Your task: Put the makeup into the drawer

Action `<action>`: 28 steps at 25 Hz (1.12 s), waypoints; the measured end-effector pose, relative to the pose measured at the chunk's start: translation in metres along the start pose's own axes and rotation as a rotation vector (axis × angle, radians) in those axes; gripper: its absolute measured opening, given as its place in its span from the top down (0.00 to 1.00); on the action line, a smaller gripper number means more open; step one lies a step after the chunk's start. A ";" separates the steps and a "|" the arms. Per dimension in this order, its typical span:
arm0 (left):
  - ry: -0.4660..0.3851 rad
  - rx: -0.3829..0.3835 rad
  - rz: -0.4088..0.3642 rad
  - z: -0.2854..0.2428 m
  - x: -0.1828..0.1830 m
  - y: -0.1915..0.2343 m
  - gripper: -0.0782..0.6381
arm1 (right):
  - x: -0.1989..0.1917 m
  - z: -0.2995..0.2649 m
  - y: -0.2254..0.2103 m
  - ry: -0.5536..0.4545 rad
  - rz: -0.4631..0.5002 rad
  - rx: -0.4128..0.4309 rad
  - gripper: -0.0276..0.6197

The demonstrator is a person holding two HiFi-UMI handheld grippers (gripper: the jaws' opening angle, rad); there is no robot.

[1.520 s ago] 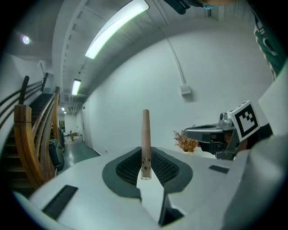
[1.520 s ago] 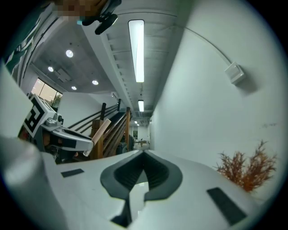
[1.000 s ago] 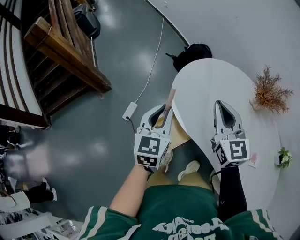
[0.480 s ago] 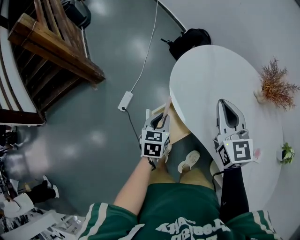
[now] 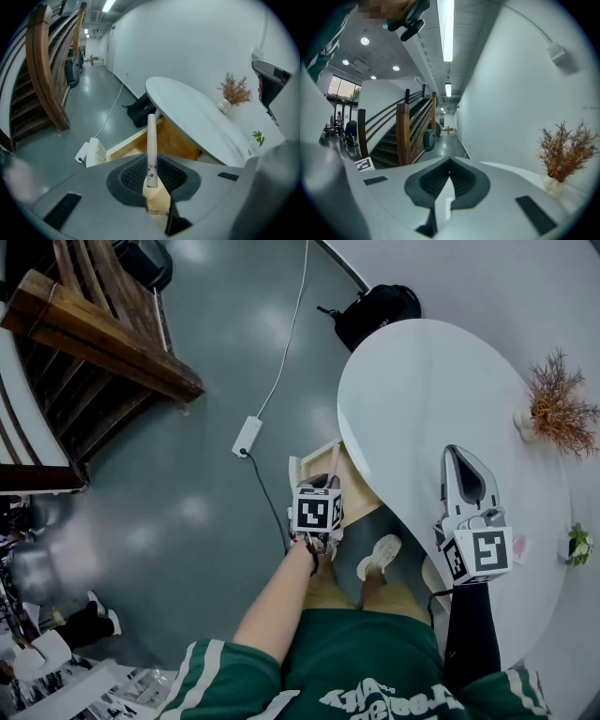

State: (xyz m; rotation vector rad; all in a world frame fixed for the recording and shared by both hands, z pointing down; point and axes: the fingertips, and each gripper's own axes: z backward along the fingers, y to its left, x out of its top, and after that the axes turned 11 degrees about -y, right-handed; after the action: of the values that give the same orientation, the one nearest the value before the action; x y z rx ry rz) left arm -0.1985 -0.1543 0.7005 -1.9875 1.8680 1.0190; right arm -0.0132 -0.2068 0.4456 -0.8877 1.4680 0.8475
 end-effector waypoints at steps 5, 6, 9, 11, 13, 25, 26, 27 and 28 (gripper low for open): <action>0.105 -0.004 0.045 -0.028 -0.023 0.005 0.80 | -0.013 0.003 -0.001 0.029 0.003 -0.004 0.95; 0.120 -0.007 0.044 -0.033 -0.026 0.006 0.80 | -0.016 0.004 -0.001 0.035 0.005 -0.005 0.95; 0.158 -0.030 0.055 -0.049 -0.032 0.006 0.80 | -0.023 0.008 -0.005 0.050 0.009 -0.010 0.95; 0.178 -0.040 0.068 -0.060 -0.038 0.007 0.80 | -0.028 0.011 -0.009 0.061 0.010 -0.017 0.95; 0.190 -0.040 0.070 -0.070 -0.042 0.007 0.80 | -0.035 0.016 -0.013 0.075 0.010 -0.025 0.95; 0.196 0.001 0.005 -0.117 -0.055 0.015 0.80 | -0.055 0.031 -0.032 0.129 0.022 -0.070 0.95; 0.189 0.005 -0.005 -0.120 -0.054 0.017 0.80 | -0.056 0.031 -0.032 0.133 0.023 -0.070 0.95; 0.193 0.010 -0.012 -0.122 -0.057 0.019 0.80 | -0.058 0.032 -0.032 0.136 0.025 -0.069 0.95; 0.200 0.015 -0.014 -0.124 -0.060 0.021 0.80 | -0.059 0.033 -0.033 0.139 0.026 -0.070 0.95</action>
State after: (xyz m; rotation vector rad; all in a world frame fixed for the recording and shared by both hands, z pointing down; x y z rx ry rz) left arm -0.1743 -0.1853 0.8345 -2.1612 1.9498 0.8260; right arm 0.0333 -0.1890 0.5016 -0.9981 1.5807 0.8748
